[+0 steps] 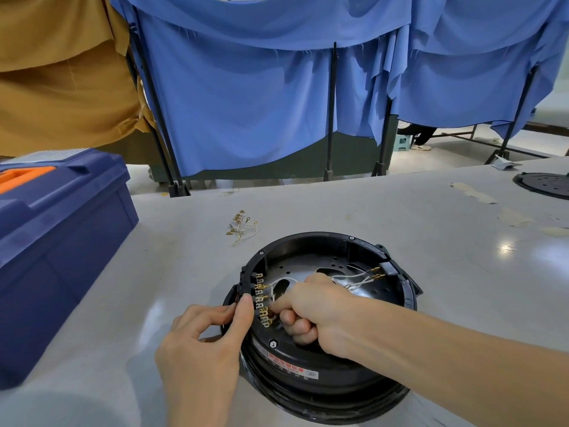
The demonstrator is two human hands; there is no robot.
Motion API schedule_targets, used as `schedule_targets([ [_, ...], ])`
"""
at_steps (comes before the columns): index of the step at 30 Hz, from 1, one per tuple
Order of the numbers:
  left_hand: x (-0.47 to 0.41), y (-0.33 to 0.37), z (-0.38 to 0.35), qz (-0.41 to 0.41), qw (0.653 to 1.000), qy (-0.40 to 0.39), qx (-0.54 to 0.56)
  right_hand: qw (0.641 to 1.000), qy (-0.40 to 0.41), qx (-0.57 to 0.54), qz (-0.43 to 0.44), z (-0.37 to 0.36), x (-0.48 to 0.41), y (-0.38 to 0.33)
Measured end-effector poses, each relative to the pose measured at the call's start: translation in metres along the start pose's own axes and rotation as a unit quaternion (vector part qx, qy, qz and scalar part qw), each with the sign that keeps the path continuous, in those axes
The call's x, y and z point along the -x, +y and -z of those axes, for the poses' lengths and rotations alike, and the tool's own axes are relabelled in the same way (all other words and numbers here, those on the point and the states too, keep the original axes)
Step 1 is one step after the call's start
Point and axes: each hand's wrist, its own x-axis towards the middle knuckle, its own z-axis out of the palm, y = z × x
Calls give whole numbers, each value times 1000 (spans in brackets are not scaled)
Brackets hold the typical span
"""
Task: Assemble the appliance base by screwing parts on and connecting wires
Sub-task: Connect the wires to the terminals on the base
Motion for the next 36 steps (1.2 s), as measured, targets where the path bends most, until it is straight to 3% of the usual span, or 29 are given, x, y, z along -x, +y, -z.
schedule_targets([
  [15, 1, -3, -2, -47, 999, 14, 4, 1000, 0, 0, 4, -1, 0, -2],
  [36, 0, -4, -2, -45, 999, 9, 6, 1000, 14, -17, -7, -1, 0, 0],
])
